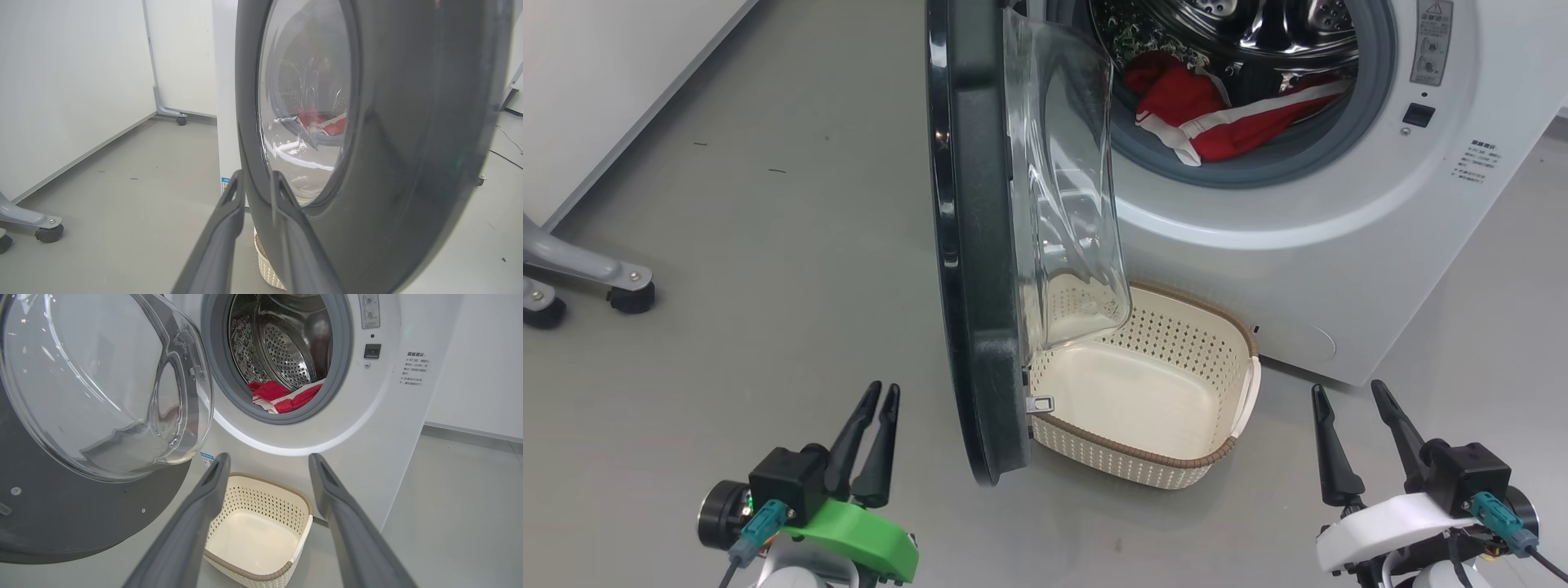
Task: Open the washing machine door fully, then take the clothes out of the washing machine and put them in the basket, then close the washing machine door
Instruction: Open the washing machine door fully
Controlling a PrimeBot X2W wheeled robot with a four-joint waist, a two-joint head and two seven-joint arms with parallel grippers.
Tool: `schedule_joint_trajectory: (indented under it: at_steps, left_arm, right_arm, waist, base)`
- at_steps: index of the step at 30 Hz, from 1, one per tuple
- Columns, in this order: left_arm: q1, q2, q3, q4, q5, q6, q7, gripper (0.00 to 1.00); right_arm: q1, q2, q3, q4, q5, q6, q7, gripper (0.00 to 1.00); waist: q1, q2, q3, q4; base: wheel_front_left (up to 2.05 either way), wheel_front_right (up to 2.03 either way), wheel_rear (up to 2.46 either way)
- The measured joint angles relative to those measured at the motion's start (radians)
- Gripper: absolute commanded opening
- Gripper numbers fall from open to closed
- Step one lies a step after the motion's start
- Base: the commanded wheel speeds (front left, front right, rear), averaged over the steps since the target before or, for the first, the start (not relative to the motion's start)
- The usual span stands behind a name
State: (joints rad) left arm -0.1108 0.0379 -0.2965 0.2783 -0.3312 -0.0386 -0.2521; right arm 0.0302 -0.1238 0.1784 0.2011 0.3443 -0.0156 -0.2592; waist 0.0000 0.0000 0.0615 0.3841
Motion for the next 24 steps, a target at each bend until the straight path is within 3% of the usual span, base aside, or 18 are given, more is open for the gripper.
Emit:
schedule_joint_trajectory:
  at_steps: [11, 24]
  left_arm:
    - [0.001, 0.0, 0.007, -0.039, 0.02, 0.008, 0.0, 0.0]
    - [-0.124, 0.0, 0.058, -0.449, 0.101, 0.026, -0.006, 0.0]
  right_arm:
    - [0.003, 0.017, -0.034, -0.001, -0.03, 0.025, 0.0, 1.0]
    - [0.016, 0.033, -0.071, -0.008, -0.048, 0.05, 0.0, 1.0]
  waist:
    - [0.0, 0.0, 0.002, 0.001]
    - [0.0, 0.0, 0.004, 0.016]
  base:
    - [0.0, 0.0, 0.0]
    - [0.0, 0.0, 0.0]
